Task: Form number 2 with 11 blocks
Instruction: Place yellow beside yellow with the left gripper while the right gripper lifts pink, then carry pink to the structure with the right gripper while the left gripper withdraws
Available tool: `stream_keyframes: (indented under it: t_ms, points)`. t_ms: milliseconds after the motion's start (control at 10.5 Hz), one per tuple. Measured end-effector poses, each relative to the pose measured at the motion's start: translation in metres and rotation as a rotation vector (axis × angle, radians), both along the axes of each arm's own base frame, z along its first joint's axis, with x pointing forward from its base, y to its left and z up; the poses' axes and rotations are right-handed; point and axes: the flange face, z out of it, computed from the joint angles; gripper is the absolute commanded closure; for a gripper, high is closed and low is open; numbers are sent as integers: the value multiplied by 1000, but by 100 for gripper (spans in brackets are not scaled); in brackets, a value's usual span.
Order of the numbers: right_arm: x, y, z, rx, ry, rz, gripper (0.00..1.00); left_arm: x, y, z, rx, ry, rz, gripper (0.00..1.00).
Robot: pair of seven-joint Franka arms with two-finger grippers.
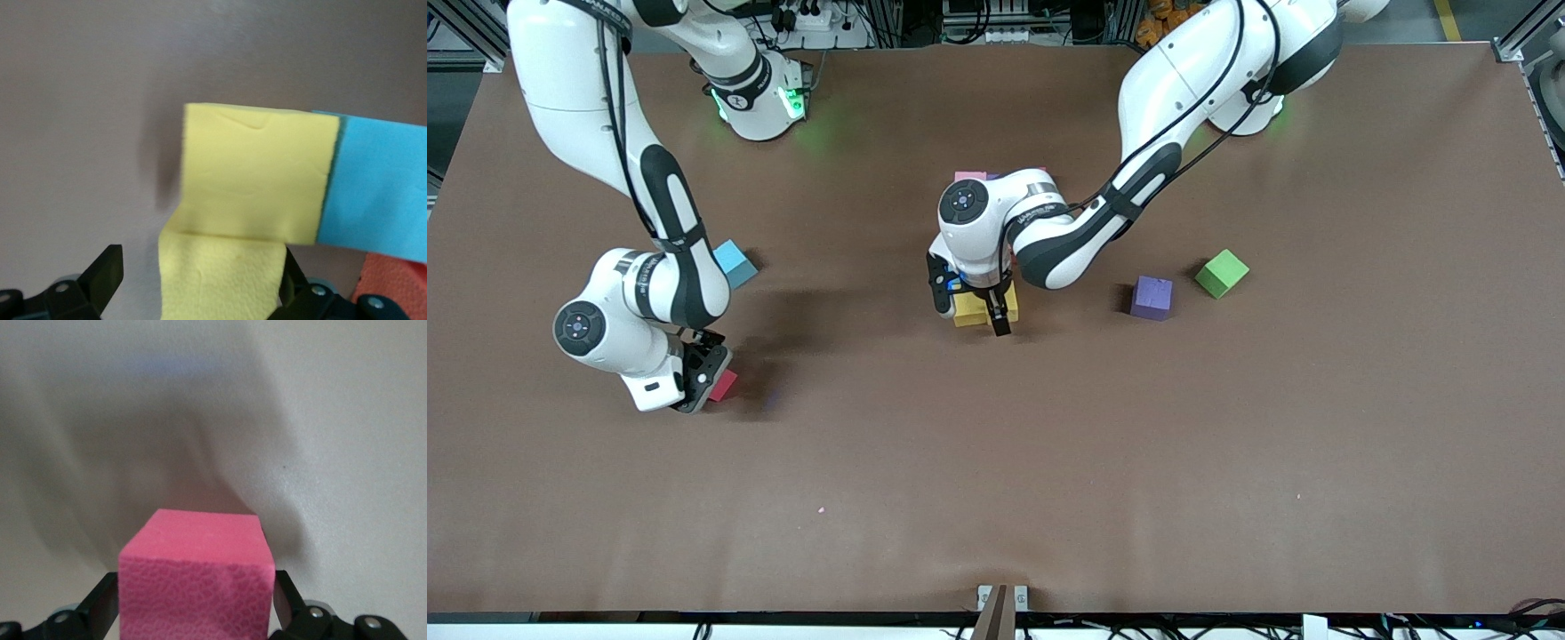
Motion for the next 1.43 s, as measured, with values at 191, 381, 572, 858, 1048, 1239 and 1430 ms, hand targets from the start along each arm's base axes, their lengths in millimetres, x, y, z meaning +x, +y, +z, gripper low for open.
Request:
stream_keyframes:
  t_ms: [191,381,572,858,1048,1239,1430]
  points:
    - [0,0,0,1,1,2,0,5,4,19,3,-2,22,0]
    - [0,0,0,1,1,4,60,14,11,44,-19,16,61,0]
    - [1,1,1,2,-1,7,82,15,15,73,-33,32,76,0]
    - [8,14,11,10,-25,30,82,33,44,111,-6,56,146,0]
    - [23,57,39,31,-39,96,81,61,86,137,35,56,228,0]
    - [39,123,76,57,-42,178,81,101,145,174,44,14,336,0]
    - [40,201,103,72,-48,206,81,145,228,223,31,-51,472,0]
